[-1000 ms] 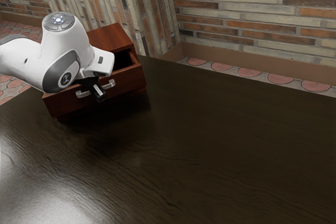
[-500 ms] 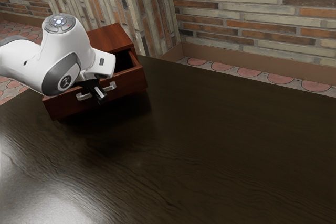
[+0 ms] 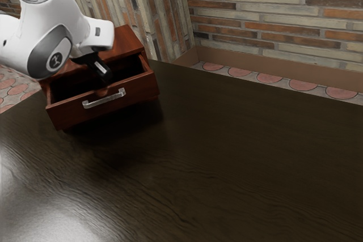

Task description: Pull the drawer handle with one arm to open the drawer

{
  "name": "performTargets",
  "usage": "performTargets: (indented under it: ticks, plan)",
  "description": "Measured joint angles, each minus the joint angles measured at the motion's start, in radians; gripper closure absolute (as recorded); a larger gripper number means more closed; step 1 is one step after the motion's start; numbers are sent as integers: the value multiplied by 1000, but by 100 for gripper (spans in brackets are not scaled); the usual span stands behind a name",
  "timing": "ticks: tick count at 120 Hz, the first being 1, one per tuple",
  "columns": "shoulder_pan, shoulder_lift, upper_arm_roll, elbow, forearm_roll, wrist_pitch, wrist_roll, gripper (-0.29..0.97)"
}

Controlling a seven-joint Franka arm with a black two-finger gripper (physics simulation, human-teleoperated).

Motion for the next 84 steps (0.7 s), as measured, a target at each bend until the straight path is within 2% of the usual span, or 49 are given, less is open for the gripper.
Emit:
performTargets:
  ticks: [9,19,25,29,46,64,84]
  plan:
    - [-68,-15,45,166,-130,-130,-140,28]
    - [-201,-31,78,337,-209,-360,-389,19]
    - [-364,-97,170,305,-235,-483,-533,15]
    - [-410,-119,209,261,-247,-542,-622,13]
    - [-433,-149,256,138,-275,-685,-942,7]
    - [-425,-174,270,104,-325,-723,-1210,3]
    - [-425,-193,273,79,-358,-743,-1429,1]
